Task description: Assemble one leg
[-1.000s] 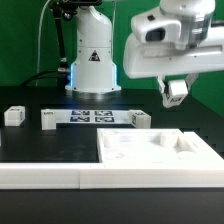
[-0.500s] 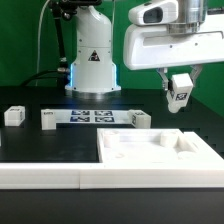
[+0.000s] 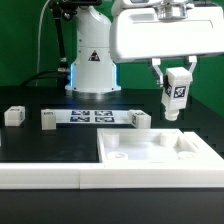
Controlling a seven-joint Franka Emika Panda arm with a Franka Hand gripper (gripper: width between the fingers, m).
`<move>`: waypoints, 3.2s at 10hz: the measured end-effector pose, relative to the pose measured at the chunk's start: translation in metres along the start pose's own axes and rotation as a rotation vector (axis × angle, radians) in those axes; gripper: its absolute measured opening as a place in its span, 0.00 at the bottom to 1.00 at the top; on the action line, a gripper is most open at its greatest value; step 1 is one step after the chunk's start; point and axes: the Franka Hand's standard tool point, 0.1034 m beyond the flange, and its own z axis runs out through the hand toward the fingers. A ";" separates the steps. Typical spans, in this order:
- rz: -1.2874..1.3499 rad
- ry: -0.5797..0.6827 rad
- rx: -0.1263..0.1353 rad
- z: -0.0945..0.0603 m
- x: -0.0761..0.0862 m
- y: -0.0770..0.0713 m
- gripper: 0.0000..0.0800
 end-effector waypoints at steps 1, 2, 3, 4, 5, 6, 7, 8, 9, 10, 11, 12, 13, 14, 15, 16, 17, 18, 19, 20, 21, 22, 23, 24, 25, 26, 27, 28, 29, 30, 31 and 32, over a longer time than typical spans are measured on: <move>-0.001 -0.019 0.002 0.002 -0.008 -0.001 0.36; -0.001 -0.017 0.002 0.002 -0.007 -0.001 0.36; -0.001 -0.018 0.002 0.002 -0.007 -0.001 0.36; -0.014 -0.017 0.002 0.006 -0.007 0.000 0.36; -0.032 -0.018 0.005 0.015 -0.005 0.000 0.36; -0.038 -0.006 0.008 0.024 0.010 0.001 0.36; -0.048 0.006 0.010 0.030 0.023 0.003 0.36; -0.063 0.016 0.011 0.038 0.034 0.007 0.36; -0.070 0.018 0.013 0.047 0.040 0.009 0.36; -0.071 0.018 0.017 0.054 0.043 0.007 0.36; -0.072 0.024 0.018 0.058 0.044 0.005 0.36; -0.072 0.032 0.017 0.061 0.044 0.005 0.36; -0.073 0.027 0.019 0.063 0.041 0.003 0.36; -0.074 0.024 0.021 0.063 0.040 0.000 0.36; -0.075 0.021 0.022 0.066 0.038 -0.001 0.36; -0.076 0.031 0.019 0.067 0.037 -0.001 0.36; -0.073 0.047 0.015 0.070 0.033 -0.003 0.36; -0.075 0.068 0.011 0.072 0.030 -0.005 0.37; -0.076 0.067 0.011 0.071 0.030 -0.004 0.37; -0.076 0.067 0.011 0.071 0.030 -0.004 0.37; -0.077 0.067 0.011 0.071 0.030 -0.005 0.37; -0.077 0.067 0.011 0.071 0.030 -0.005 0.63; -0.077 0.067 0.011 0.071 0.030 -0.005 0.78; -0.077 0.067 0.011 0.071 0.030 -0.005 0.78; -0.077 0.067 0.011 0.071 0.030 -0.005 0.80; -0.077 0.067 0.011 0.071 0.030 -0.005 0.80; -0.076 0.062 0.011 0.070 0.030 -0.004 0.81; -0.076 0.052 0.013 0.066 0.032 -0.003 0.81; -0.077 0.052 0.013 0.061 0.035 -0.003 0.81; -0.077 0.055 0.013 0.057 0.038 -0.003 0.81; -0.078 0.049 0.014 0.058 0.037 -0.003 0.81; -0.079 0.029 0.019 0.059 0.036 -0.005 0.81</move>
Offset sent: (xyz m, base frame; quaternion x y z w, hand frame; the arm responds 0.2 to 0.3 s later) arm 0.0000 0.0000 0.0000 0.0000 0.0000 0.0000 1.0000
